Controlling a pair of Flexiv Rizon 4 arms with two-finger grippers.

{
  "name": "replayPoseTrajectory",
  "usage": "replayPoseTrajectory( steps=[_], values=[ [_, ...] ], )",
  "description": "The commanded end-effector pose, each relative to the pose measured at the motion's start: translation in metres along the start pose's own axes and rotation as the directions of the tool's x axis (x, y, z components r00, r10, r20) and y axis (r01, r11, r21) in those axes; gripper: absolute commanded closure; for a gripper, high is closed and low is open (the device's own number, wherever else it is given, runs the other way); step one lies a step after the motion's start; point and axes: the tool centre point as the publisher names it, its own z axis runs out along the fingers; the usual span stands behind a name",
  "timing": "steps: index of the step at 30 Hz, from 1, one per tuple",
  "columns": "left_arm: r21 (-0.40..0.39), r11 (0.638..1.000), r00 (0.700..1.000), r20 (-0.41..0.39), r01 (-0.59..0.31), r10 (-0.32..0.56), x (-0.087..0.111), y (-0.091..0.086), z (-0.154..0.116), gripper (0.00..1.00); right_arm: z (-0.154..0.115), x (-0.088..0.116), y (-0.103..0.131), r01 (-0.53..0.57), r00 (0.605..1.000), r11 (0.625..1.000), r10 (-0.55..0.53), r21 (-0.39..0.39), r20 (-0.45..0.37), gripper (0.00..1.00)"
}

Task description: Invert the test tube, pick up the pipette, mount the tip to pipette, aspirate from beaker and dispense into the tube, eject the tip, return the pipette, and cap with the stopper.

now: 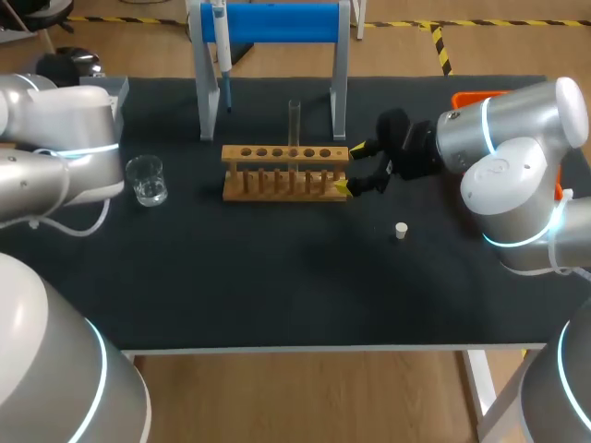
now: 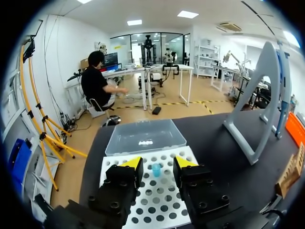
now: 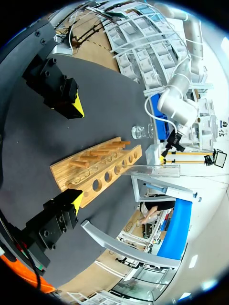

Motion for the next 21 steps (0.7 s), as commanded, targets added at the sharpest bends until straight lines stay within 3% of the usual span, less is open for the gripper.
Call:
replayPoseTrajectory(
  steps=[1, 21],
  values=[
    [-0.004, 1.000, 1.000, 0.000, 0.001, -0.001, 0.0003, 0.0010, 0.0027, 0.60, -0.0011, 0.0001, -0.0005, 0.000, 1.000, 1.000, 0.000, -0.001, -0.001, 0.00],
    [-0.005, 1.000, 1.000, 0.001, -0.002, 0.002, -0.0018, -0.0006, 0.0047, 0.62, -0.0011, 0.0001, -0.0005, 0.000, 1.000, 1.000, 0.000, -0.001, -0.001, 0.00]
  ],
)
